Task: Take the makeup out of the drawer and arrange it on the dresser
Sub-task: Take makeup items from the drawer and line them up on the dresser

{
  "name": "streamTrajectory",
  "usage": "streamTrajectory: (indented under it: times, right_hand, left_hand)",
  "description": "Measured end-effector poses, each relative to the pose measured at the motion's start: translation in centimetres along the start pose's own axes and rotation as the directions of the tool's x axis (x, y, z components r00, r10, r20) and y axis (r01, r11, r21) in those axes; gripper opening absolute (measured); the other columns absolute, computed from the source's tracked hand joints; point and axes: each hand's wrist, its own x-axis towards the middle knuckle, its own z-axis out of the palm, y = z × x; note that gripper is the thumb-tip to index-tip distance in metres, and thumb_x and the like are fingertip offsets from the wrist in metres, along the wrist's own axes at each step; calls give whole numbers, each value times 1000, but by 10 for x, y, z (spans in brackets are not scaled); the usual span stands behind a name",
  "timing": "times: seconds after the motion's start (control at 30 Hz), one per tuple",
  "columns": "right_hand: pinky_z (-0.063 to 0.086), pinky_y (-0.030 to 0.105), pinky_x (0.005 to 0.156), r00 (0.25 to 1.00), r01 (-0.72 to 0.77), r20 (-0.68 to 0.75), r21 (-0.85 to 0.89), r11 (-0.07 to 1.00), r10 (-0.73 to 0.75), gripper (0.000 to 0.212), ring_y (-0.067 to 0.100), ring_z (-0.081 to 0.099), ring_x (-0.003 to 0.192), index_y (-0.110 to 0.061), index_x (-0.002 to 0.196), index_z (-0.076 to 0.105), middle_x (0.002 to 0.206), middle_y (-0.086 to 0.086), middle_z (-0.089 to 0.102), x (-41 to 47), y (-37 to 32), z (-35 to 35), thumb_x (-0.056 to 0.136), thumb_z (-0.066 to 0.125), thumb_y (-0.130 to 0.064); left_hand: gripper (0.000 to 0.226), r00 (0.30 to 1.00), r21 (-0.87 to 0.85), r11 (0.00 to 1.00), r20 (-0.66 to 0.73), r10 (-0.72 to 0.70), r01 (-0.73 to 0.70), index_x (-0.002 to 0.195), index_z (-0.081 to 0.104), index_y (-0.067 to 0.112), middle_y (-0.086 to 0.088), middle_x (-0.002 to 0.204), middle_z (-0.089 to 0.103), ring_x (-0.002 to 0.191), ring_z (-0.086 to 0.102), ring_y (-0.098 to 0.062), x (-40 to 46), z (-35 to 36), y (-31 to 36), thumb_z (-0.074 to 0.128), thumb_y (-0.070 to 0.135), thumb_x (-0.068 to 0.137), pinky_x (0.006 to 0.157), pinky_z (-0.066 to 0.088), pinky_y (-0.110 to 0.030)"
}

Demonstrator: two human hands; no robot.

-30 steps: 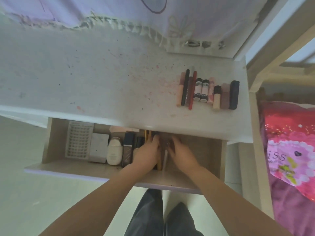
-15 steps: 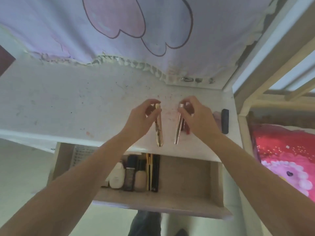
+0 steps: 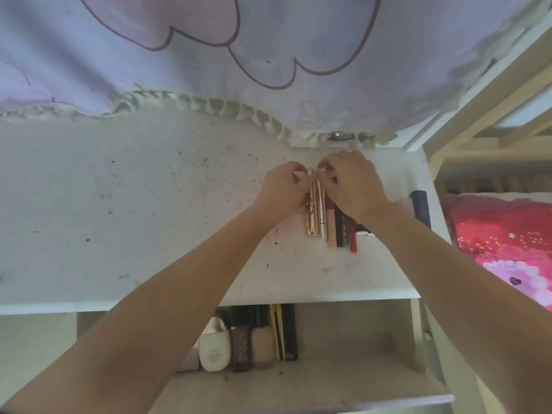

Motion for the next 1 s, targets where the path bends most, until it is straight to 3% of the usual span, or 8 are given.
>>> streamTrajectory:
  times: [0.13, 0.23, 0.33, 0.43, 0.53, 0.67, 0.83, 1.0]
  right_hand:
    - [40, 34, 81, 994, 41, -108, 103, 994, -29, 23, 23, 52, 91, -14, 105, 63, 94, 1, 63, -30, -5, -12, 97, 46, -27]
    - [37, 20, 62, 978, 163, -173, 269, 949, -119, 22, 11, 48, 67, -13, 94, 65, 75, -8, 54, -86, -19, -15, 96, 45, -21]
    - [41, 13, 65, 985, 149, 25, 367, 918, -170, 26, 1, 52, 68, -21, 100, 64, 81, -17, 57, -161, -29, 12, 94, 41, -31]
    - [44, 28, 67, 932, 1, 349, 267, 964, -98, 19, 18, 62, 83, -20, 96, 61, 92, -2, 67, -213, -27, 68, 96, 44, -28]
    - [50, 36, 77, 842, -200, 532, 165, 966, 84, 24, 30, 62, 94, -13, 103, 61, 102, 12, 67, -226, -26, 115, 98, 41, -26]
    - [47, 34, 75, 825, -372, 515, 183, 910, 234, 29, 33, 62, 97, -6, 105, 60, 106, 18, 65, -214, -36, 148, 99, 39, -27]
    - [48, 35, 76, 828, -392, 473, 105, 914, 302, 30, 34, 63, 100, -8, 106, 62, 107, 16, 66, -201, -39, 156, 97, 43, -30]
    - [46, 32, 72, 819, -395, 454, 2, 918, 351, 24, 30, 63, 102, -10, 112, 56, 110, 12, 64, -202, -28, 153, 97, 44, -25]
  left_hand:
    - [30, 996, -90, 995, 80, -28, 36, 124, 53, 15, -1, 92, 62, 74, 66, -18, -32, -8, 0, 51, 24, 95, 69, 56, -27]
    - [11, 996, -103, 993, 59, 67, -61, 101, 58, 26, 7, 81, 60, 61, 61, -1, -90, -18, -15, 49, 24, 95, 55, 51, -12]
    - [14, 994, -120, 989, 54, 98, -91, 84, 53, 42, 11, 69, 60, 60, 57, -1, -169, -12, -49, 45, 31, 91, 56, 52, -18]
    - [19, 983, 0, 999, 176, -42, 42, 90, 57, 37, 9, 72, 63, 63, 57, -6, -222, 19, -93, 47, 23, 95, 63, 51, -30]
    - [27, 956, 169, 976, 235, -176, 138, 119, 58, 20, -3, 93, 67, 74, 59, -14, -228, 54, -118, 43, 18, 97, 66, 44, -24]
    - [34, 969, 218, 962, 144, -199, 165, 126, 54, 8, -19, 110, 65, 95, 63, -33, -204, 86, -118, 39, 12, 96, 79, 48, -34]
    - [28, 971, 492, 854, 65, -230, 169, 120, 52, 6, -19, 109, 65, 97, 63, -35, -180, 105, -121, 37, 9, 97, 72, 47, -38]
    - [26, 951, 596, 775, 59, -304, 211, 120, 49, 5, -18, 112, 62, 99, 62, -34, -167, 118, -116, 38, 7, 96, 67, 44, -36]
